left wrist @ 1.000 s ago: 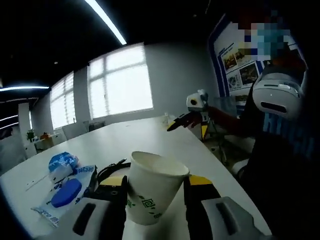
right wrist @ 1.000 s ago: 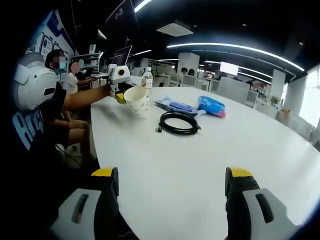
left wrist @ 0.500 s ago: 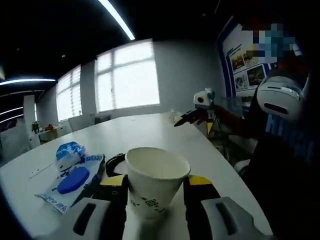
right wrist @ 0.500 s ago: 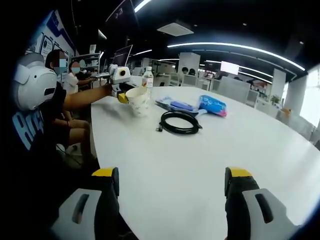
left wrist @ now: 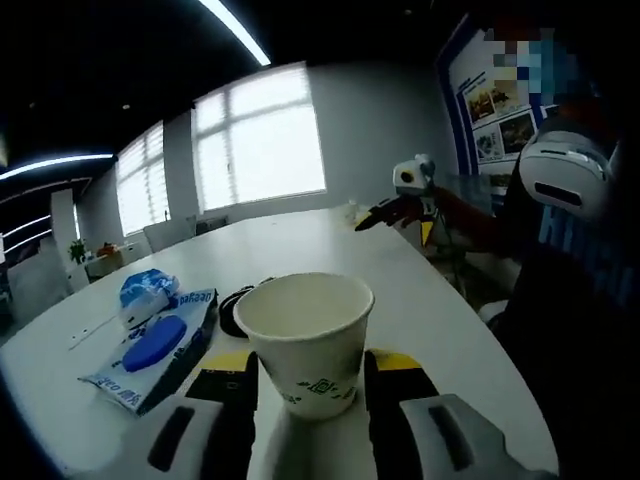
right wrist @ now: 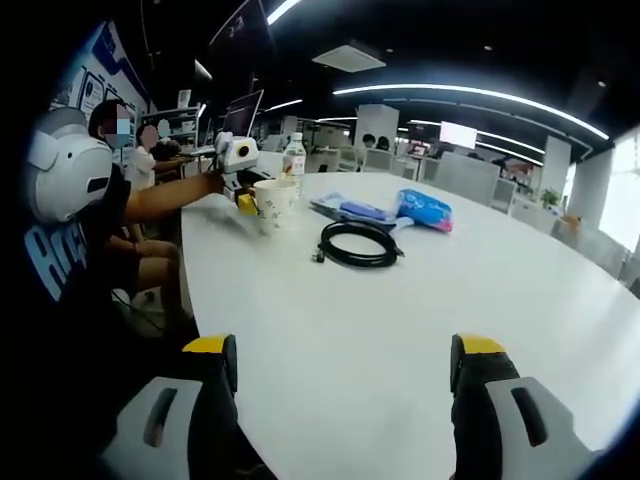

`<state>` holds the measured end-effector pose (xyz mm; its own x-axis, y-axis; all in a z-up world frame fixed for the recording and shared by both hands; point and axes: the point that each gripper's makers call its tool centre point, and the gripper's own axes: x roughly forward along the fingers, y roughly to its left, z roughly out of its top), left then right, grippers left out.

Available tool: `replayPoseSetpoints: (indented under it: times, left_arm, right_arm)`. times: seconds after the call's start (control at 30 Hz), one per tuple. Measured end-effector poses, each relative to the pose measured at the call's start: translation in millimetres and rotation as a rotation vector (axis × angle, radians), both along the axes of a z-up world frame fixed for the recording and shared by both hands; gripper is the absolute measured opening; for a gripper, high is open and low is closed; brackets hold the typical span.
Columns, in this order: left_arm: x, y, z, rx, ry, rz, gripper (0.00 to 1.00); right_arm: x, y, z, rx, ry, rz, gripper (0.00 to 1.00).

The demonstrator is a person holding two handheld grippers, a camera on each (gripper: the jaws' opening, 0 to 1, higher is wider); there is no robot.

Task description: Arrange the tabletop items into an orderly group along one side of the table until the central work area is clear of visible clutter.

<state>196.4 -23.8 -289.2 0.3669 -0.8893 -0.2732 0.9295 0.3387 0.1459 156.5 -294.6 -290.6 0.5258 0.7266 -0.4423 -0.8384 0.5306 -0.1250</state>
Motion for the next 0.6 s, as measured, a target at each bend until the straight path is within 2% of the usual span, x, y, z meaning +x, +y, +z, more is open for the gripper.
replayPoseSetpoints:
  times: [0.23, 0.6]
  left_arm:
    - [-0.1, 9, 9.4, -0.013, -0.017, 0.020, 0.41]
    - [-2.1, 18, 34.9, -0.019, -0.079, 0.036, 0.42]
  right_arm:
    - [0, 0, 0.1, 0.000, 0.000, 0.000, 0.84]
    - [-1, 3, -2.5, 0.001, 0.004, 0.007, 0.84]
